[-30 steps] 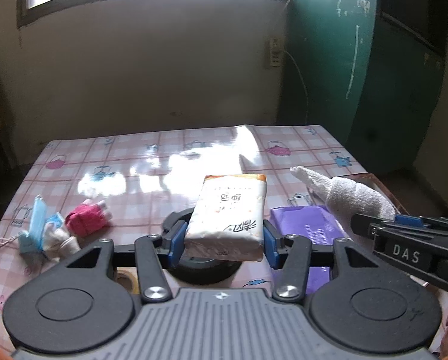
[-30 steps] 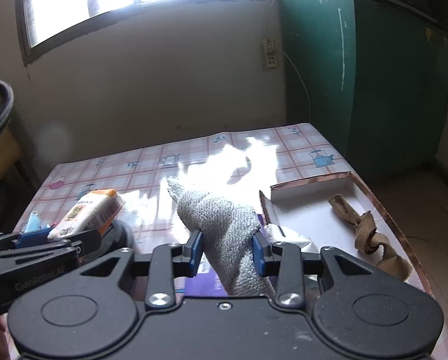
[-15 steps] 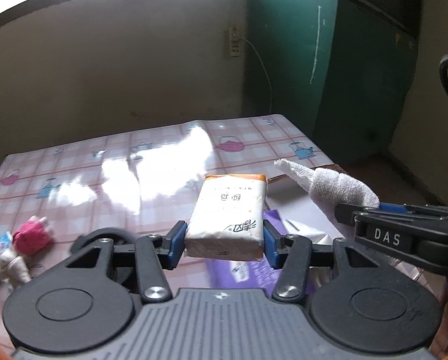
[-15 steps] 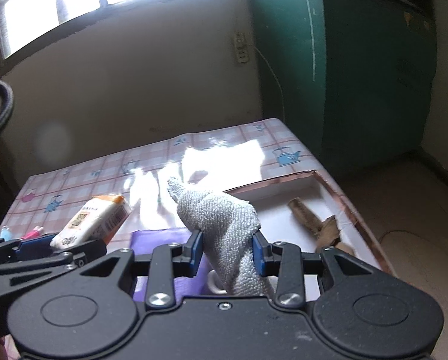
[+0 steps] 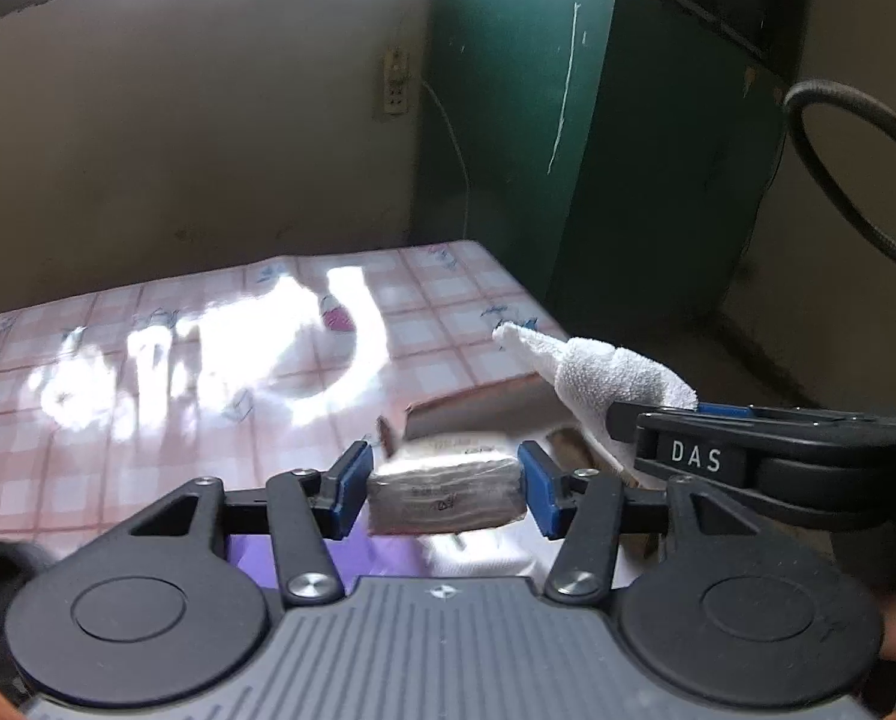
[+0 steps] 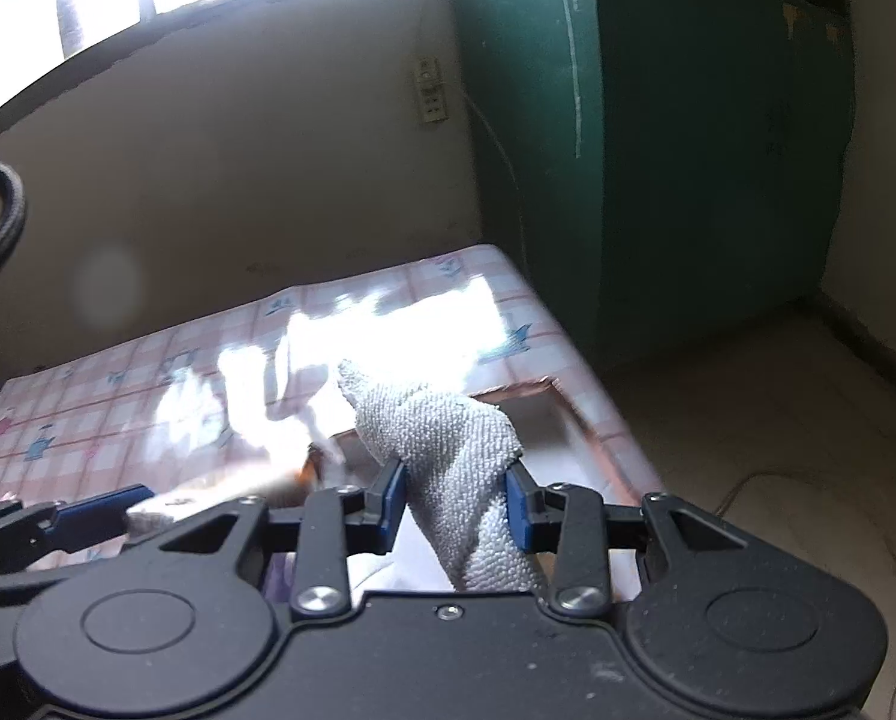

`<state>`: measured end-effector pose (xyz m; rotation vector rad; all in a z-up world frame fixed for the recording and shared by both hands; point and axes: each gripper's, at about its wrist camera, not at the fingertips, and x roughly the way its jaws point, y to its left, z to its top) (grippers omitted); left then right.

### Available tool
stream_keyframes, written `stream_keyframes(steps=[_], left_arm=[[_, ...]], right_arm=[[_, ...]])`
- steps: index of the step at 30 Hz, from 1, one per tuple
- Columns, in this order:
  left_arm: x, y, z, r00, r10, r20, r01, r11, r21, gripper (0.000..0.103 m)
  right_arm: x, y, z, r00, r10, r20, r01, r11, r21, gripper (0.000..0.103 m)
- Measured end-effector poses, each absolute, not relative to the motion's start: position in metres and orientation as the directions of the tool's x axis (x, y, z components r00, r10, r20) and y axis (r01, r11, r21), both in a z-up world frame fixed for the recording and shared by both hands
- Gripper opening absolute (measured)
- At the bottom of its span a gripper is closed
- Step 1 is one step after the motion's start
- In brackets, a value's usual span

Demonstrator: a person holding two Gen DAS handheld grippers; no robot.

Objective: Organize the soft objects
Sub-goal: 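Open the left tool over the box releasing the tissue pack while the right tool releases the towel, then move both open tools back over the table toward the tape and key ring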

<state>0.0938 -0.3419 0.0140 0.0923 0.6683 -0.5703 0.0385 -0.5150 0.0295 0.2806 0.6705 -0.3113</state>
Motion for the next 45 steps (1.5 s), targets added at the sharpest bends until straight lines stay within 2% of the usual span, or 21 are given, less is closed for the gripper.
stream_keyframes(steps=[1, 2, 3, 6, 17, 25, 34, 45], left_arm=[[0.095, -0.342, 0.014, 0.635, -0.48, -0.605, 0.528, 0.842, -0.114, 0.065], [0.099, -0.341, 0.013, 0.635, -0.484, -0.603, 0.52, 0.844, -0.13, 0.07], [0.101, -0.338, 0.013, 0.637, -0.49, -0.596, 0.515, 0.845, -0.145, 0.079], [0.1, -0.333, 0.018, 0.646, -0.491, -0.585, 0.512, 0.847, -0.145, 0.082], [0.081, -0.303, 0.046, 0.697, -0.396, -0.598, 0.449, 0.891, -0.066, 0.086], [0.063, -0.265, 0.058, 0.739, -0.3, -0.603, 0.393, 0.919, 0.023, 0.09], [0.053, -0.218, 0.061, 0.753, -0.238, -0.613, 0.326, 0.945, 0.033, 0.091], [0.048, -0.165, 0.06, 0.759, -0.159, -0.631, 0.237, 0.971, 0.04, 0.091]], right_arm=[[0.04, -0.519, 0.03, 0.742, -0.192, -0.642, 0.373, 0.914, 0.158, 0.047], [0.04, -0.523, 0.032, 0.745, -0.195, -0.638, 0.378, 0.912, 0.162, 0.053], [0.038, -0.526, 0.034, 0.749, -0.205, -0.631, 0.389, 0.906, 0.167, 0.064], [0.03, -0.525, 0.039, 0.763, -0.205, -0.613, 0.383, 0.907, 0.174, 0.076], [0.009, -0.482, 0.06, 0.774, -0.228, -0.591, 0.362, 0.925, 0.118, 0.079], [0.005, -0.439, 0.063, 0.742, -0.215, -0.635, 0.352, 0.931, 0.096, 0.081], [0.004, -0.383, 0.071, 0.729, -0.206, -0.653, 0.303, 0.952, 0.038, 0.081], [0.006, -0.323, 0.071, 0.736, -0.134, -0.664, 0.207, 0.978, 0.031, 0.081]])
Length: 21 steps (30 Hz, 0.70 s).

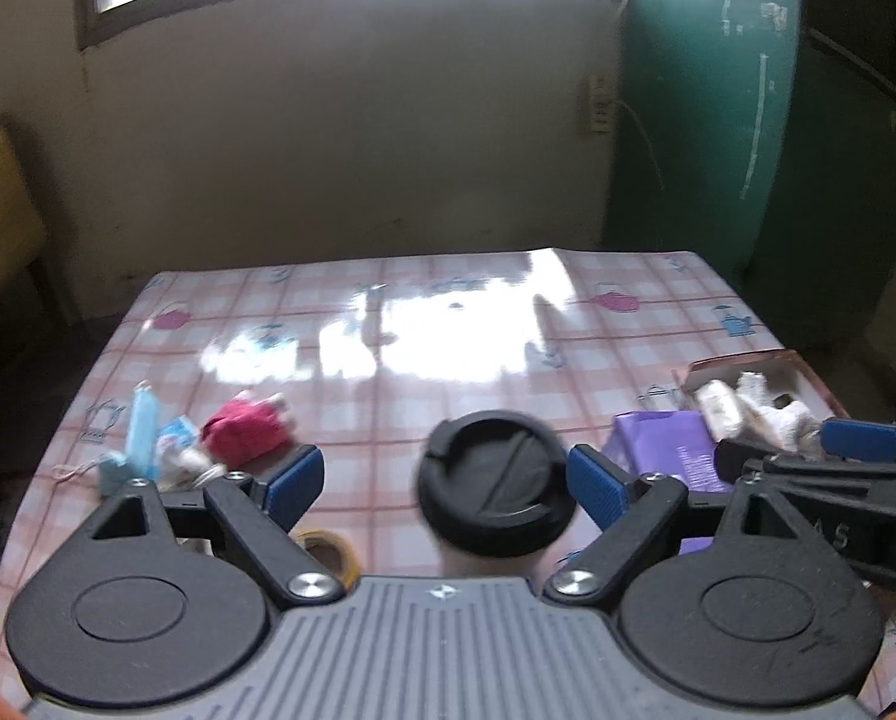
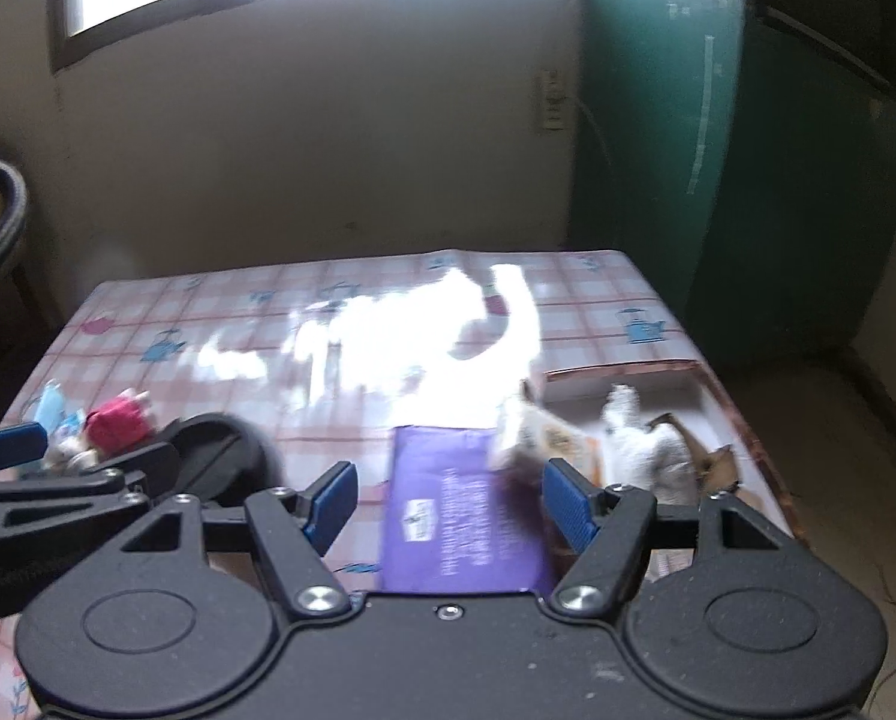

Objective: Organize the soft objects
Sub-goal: 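Move both open tools back over the table toward the tape and key ring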

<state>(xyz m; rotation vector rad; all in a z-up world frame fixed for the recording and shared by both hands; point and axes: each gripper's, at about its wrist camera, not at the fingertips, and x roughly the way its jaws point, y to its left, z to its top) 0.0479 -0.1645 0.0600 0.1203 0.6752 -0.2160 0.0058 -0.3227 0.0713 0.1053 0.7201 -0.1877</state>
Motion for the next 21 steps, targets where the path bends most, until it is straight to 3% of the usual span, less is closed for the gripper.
stream_keyframes(steps=[21], left_arm=[[0.044, -0.071, 0.056, 0.764, -0.047, -0.644, 0.061, 0.998, -0.001, 0.09]], right_arm=[[0.026, -0.221, 0.063, 0.734, -0.042, -0.678, 0.04, 0.999, -0.018, 0.081]])
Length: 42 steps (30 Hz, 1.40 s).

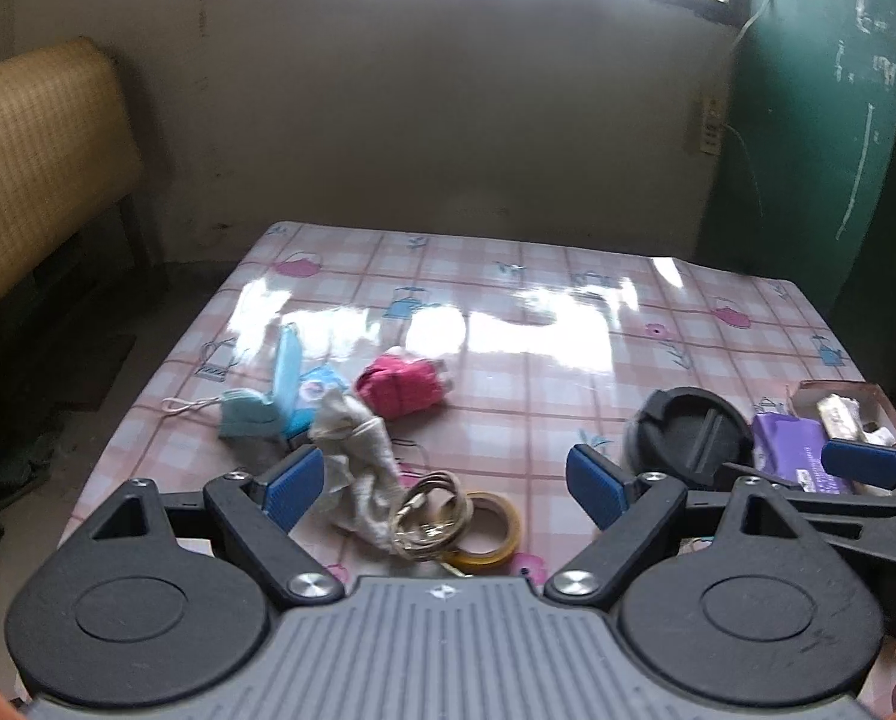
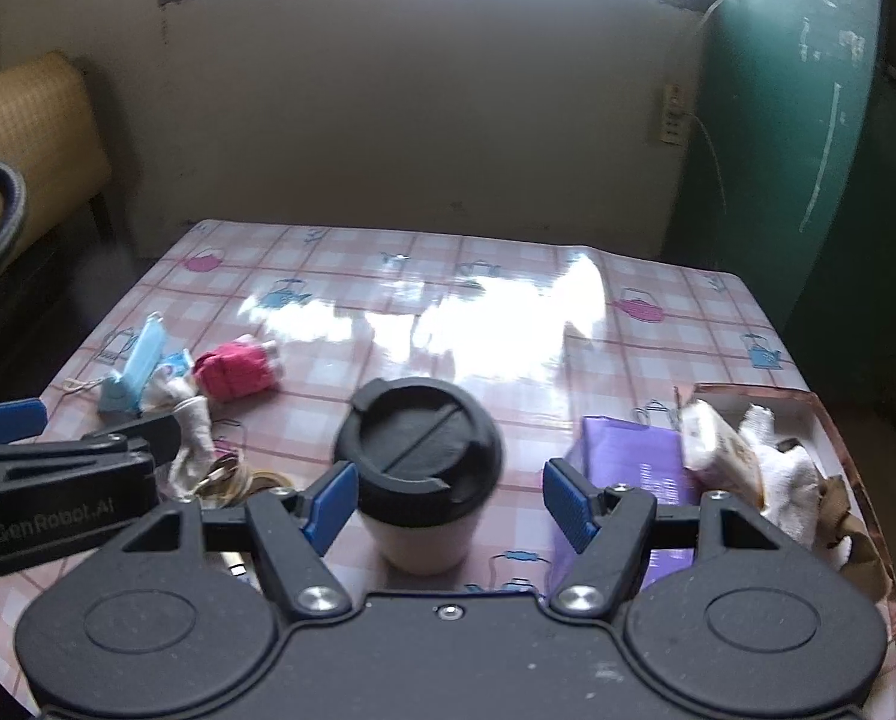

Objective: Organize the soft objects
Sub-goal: 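Move both open tools back over the table toward the tape and key ring, then close the right tool on the metal key ring and lift it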

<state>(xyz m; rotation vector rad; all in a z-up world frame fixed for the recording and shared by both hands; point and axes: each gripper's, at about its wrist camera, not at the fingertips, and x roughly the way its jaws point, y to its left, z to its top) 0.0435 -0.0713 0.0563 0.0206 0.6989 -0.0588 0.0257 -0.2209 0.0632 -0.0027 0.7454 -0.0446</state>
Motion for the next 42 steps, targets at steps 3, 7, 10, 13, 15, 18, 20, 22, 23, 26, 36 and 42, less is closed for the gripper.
stream_keyframes(steps=[3, 7, 10, 13, 15, 18, 20, 22, 23, 26, 36, 42], left_arm=[[0.044, -0.06, 0.055, 0.761, -0.041, -0.647, 0.045, 0.999, -0.01, 0.09], [0.043, -0.046, 0.055, 0.76, -0.022, -0.649, 0.021, 1.0, -0.008, 0.09], [0.044, -0.035, 0.053, 0.757, -0.012, -0.654, 0.005, 1.0, -0.014, 0.09], [0.044, -0.025, 0.05, 0.753, -0.008, -0.658, -0.009, 1.0, -0.022, 0.09], [0.044, -0.018, 0.048, 0.75, -0.006, -0.661, -0.017, 0.999, -0.028, 0.09], [0.043, -0.005, 0.043, 0.745, -0.002, -0.667, -0.029, 0.999, -0.035, 0.091], [0.043, 0.008, 0.037, 0.736, 0.014, -0.677, -0.053, 0.998, -0.037, 0.091], [0.044, 0.021, 0.029, 0.722, 0.031, -0.691, -0.084, 0.996, -0.043, 0.091], [0.044, 0.029, 0.024, 0.714, 0.038, -0.699, -0.099, 0.994, -0.047, 0.091], [0.045, 0.047, 0.011, 0.691, 0.061, -0.721, -0.138, 0.989, -0.049, 0.091], [0.048, 0.076, -0.017, 0.658, 0.051, -0.751, -0.171, 0.982, -0.083, 0.091], [0.051, 0.081, -0.031, 0.65, 0.018, -0.76, -0.154, 0.982, -0.108, 0.091]], right_arm=[[0.028, -0.211, 0.063, 0.733, -0.032, -0.68, 0.022, 0.999, -0.024, 0.081], [0.031, -0.197, 0.061, 0.73, -0.019, -0.683, 0.0, 1.0, -0.028, 0.081], [0.033, -0.186, 0.059, 0.727, -0.008, -0.686, -0.018, 0.999, -0.031, 0.081], [0.035, -0.176, 0.056, 0.724, 0.005, -0.69, -0.037, 0.999, -0.032, 0.081], [0.037, -0.171, 0.054, 0.722, 0.019, -0.691, -0.055, 0.998, -0.03, 0.081], [0.037, -0.162, 0.049, 0.719, 0.058, -0.693, -0.094, 0.995, -0.014, 0.081], [0.038, -0.158, 0.044, 0.712, 0.083, -0.698, -0.119, 0.993, -0.003, 0.081], [0.039, -0.155, 0.037, 0.7, 0.101, -0.707, -0.136, 0.991, 0.007, 0.081], [0.04, -0.153, 0.033, 0.691, 0.108, -0.715, -0.143, 0.99, 0.011, 0.081], [0.042, -0.144, 0.02, 0.668, 0.149, -0.729, -0.185, 0.982, 0.031, 0.081], [0.056, -0.117, -0.013, 0.667, 0.181, -0.723, -0.22, 0.975, 0.04, 0.081], [0.087, -0.105, -0.028, 0.678, 0.15, -0.719, -0.214, 0.977, 0.002, 0.081]])
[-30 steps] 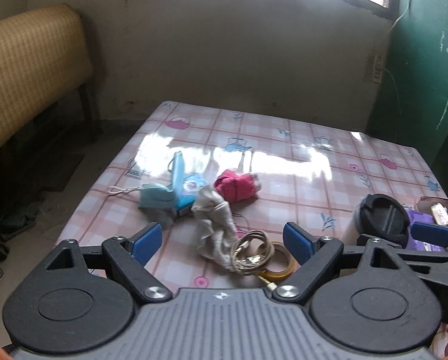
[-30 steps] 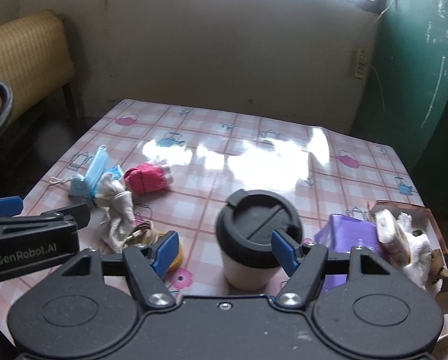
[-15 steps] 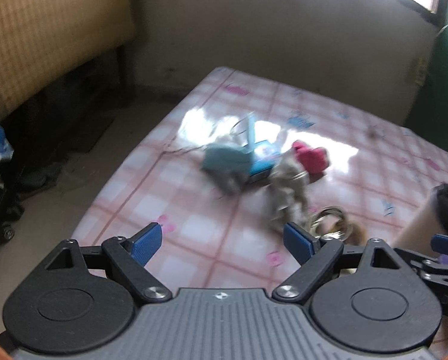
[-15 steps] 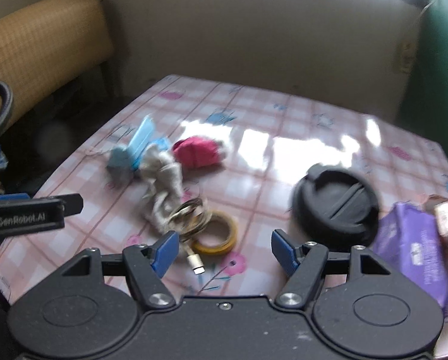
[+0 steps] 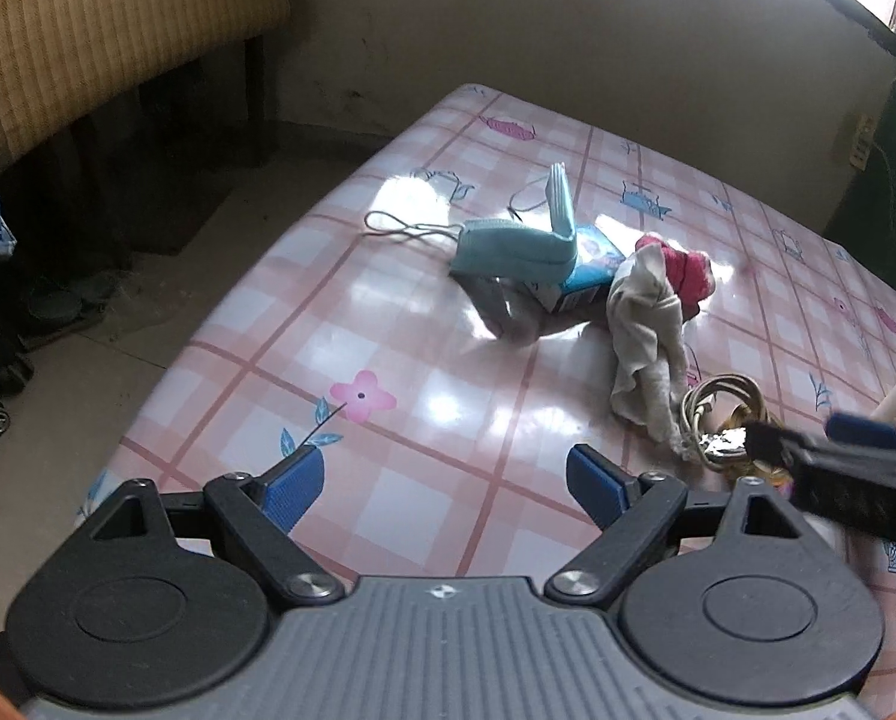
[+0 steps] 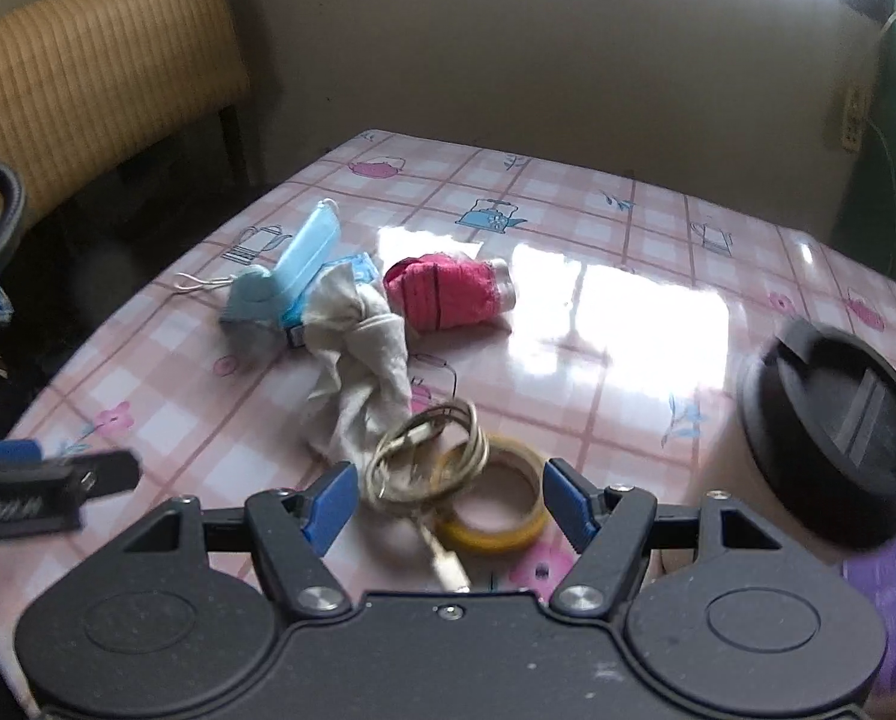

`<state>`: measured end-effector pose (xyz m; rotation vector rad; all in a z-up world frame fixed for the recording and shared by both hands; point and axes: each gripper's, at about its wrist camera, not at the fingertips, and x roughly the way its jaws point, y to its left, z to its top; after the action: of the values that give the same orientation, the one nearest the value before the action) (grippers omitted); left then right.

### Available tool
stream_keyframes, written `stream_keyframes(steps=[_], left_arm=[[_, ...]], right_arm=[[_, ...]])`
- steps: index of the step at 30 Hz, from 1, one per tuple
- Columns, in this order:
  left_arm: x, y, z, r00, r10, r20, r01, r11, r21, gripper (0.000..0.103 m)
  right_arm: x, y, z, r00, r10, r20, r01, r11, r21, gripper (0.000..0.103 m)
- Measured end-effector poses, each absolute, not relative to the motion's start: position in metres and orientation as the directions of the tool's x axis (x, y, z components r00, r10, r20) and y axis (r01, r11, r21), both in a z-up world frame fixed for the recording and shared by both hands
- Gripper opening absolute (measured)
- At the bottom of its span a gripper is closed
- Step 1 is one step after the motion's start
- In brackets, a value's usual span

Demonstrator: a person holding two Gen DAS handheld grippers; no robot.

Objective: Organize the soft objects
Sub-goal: 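Close the right tool on the metal key ring and lift it, then grasp the yellow tape roll with the left tool while the right tool holds the key ring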

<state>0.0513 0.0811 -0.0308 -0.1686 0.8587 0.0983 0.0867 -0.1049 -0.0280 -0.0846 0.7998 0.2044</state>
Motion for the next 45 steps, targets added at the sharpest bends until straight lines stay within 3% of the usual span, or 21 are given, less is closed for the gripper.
stream_keyframes(steps=[7, 10, 11, 13, 14, 22, 30, 35, 42, 44, 45], left_arm=[[0.056, 0.091, -0.039, 0.649, 0.004, -0.761, -0.155, 0.98, -0.127, 0.091], [0.059, 0.097, -0.044, 0.642, 0.01, -0.766, -0.169, 0.977, -0.129, 0.091], [0.06, 0.098, -0.045, 0.641, 0.009, -0.767, -0.171, 0.976, -0.131, 0.091], [0.061, 0.1, -0.047, 0.638, 0.008, -0.77, -0.174, 0.976, -0.134, 0.091], [0.062, 0.1, -0.048, 0.638, 0.007, -0.77, -0.172, 0.976, -0.134, 0.091], [0.063, 0.08, -0.048, 0.644, -0.035, -0.764, -0.111, 0.984, -0.139, 0.09], [0.065, 0.027, -0.041, 0.681, -0.183, -0.709, 0.106, 0.983, -0.152, 0.09], [0.077, -0.029, -0.046, 0.693, -0.241, -0.679, 0.251, 0.964, -0.085, 0.09], [0.101, -0.085, -0.074, 0.692, -0.197, -0.695, 0.315, 0.948, 0.045, 0.09], [0.107, -0.094, -0.081, 0.689, -0.184, -0.701, 0.317, 0.947, 0.063, 0.088], [0.11, -0.096, -0.085, 0.687, -0.177, -0.704, 0.318, 0.945, 0.072, 0.076]], right_arm=[[0.122, -0.097, -0.049, 0.658, 0.111, -0.745, -0.222, 0.974, -0.051, 0.079], [0.128, -0.098, -0.054, 0.641, 0.154, -0.752, -0.24, 0.971, -0.006, 0.056], [0.127, -0.096, -0.053, 0.642, 0.167, -0.749, -0.256, 0.967, -0.004, 0.045], [0.123, -0.091, -0.052, 0.647, 0.163, -0.745, -0.275, 0.961, -0.028, 0.04], [0.12, -0.091, -0.05, 0.653, 0.166, -0.739, -0.276, 0.961, -0.029, 0.013], [0.085, -0.108, -0.014, 0.706, 0.207, -0.678, -0.283, 0.959, -0.002, 0.012], [0.04, -0.152, 0.033, 0.814, 0.118, -0.568, -0.18, 0.982, -0.053, 0.012], [0.025, -0.176, 0.051, 0.832, 0.096, -0.547, -0.143, 0.989, -0.043, 0.012], [0.018, -0.202, 0.06, 0.843, 0.077, -0.533, -0.092, 0.996, -0.003, 0.012], [0.018, -0.206, 0.059, 0.84, 0.074, -0.537, -0.086, 0.996, 0.004, 0.012], [0.018, -0.207, 0.058, 0.839, 0.073, -0.539, -0.082, 0.997, 0.007, 0.012]])
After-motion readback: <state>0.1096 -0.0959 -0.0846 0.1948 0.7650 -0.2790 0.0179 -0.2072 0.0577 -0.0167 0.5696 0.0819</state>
